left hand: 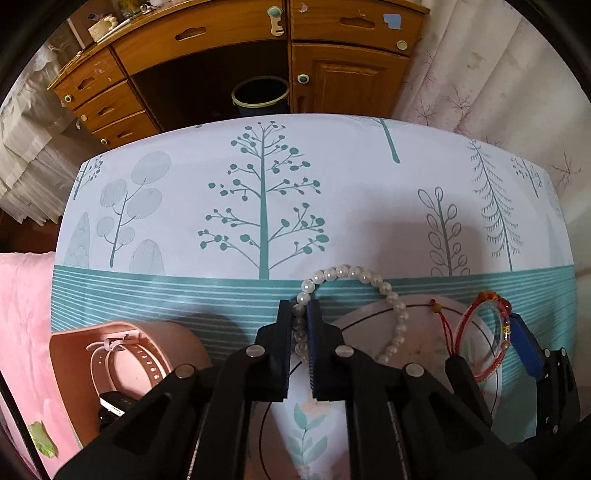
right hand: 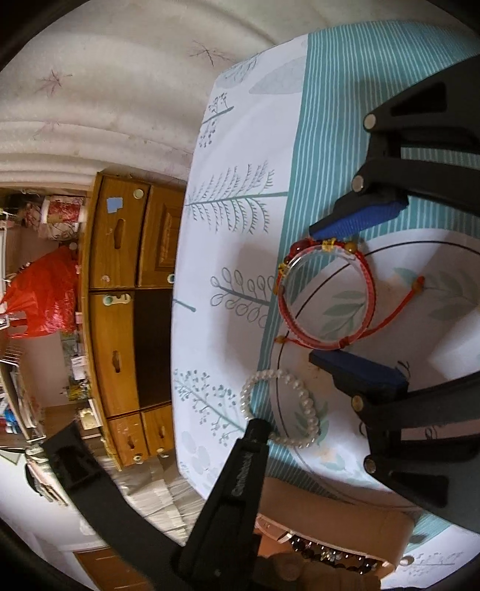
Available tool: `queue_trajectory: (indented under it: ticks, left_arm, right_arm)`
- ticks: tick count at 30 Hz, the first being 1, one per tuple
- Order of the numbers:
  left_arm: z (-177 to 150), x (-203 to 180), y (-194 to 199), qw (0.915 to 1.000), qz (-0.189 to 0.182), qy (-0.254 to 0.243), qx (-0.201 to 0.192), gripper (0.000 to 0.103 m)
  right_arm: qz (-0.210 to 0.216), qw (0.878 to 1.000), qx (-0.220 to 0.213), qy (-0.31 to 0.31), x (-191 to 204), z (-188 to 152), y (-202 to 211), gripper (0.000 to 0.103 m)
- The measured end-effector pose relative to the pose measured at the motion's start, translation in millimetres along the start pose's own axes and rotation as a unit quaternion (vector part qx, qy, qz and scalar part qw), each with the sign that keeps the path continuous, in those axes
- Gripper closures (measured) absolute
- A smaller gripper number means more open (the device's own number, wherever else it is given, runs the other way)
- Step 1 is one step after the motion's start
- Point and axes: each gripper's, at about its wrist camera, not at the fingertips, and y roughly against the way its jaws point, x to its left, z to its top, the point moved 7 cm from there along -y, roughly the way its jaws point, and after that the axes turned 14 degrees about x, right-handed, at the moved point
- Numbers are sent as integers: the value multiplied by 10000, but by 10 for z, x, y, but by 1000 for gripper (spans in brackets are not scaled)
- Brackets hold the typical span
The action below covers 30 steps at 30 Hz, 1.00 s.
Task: Organize jewelry
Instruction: 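Grasp the pearl bracelet with the left gripper while the right grasps the red string bracelet, then carry the pearl bracelet with the left gripper while the right carries the red bracelet into the box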
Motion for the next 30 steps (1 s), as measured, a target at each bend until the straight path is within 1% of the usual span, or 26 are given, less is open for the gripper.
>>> queue_trajectory:
  ticks: [3,7,11,13,16,18,21,25,29,30]
  left_arm:
    - [-44,0,71,9999,-90,-91,-4,98]
    - [-105,18,284,9994,-228,-217,-129,98]
    - [-195,22,642,9971,-502,-408,-403,98]
    - [-272,39,902,9942,-651,-550,-659,98]
    - [-375,130,1194,9903,-748,-704,-940,98]
    - [-430,195,1340,9883,-804,-751,-1059,98]
    - [-529,383,1495,9873,-725,-723,-1211,98]
    - [-668,657,1511,9890,-669,-515,-1211,98]
    - [-813,972,1405,9912,-685,-223,-1107,97]
    - [-838,1021,1345,9918,-693,-175,-1056,96]
  right_arm:
    - [83,9999,-38,-118,57,-25,60,42]
    - [339,9987,-143,-365,148,-21,181,42]
    - [568,9961,-314,-591,289,1,348,42]
    - [695,9943,-430,-684,380,25,447,42]
    - [950,9903,-568,-837,504,63,584,42]
    - [1141,9866,-708,-927,606,81,699,42]
    - [1298,9832,-891,-927,777,103,835,42]
    - [1523,9803,-981,-781,1047,59,956,42]
    - [1823,9776,-892,-555,1385,-14,1001,41]
    - [1955,9760,-831,-472,1494,-42,985,40]
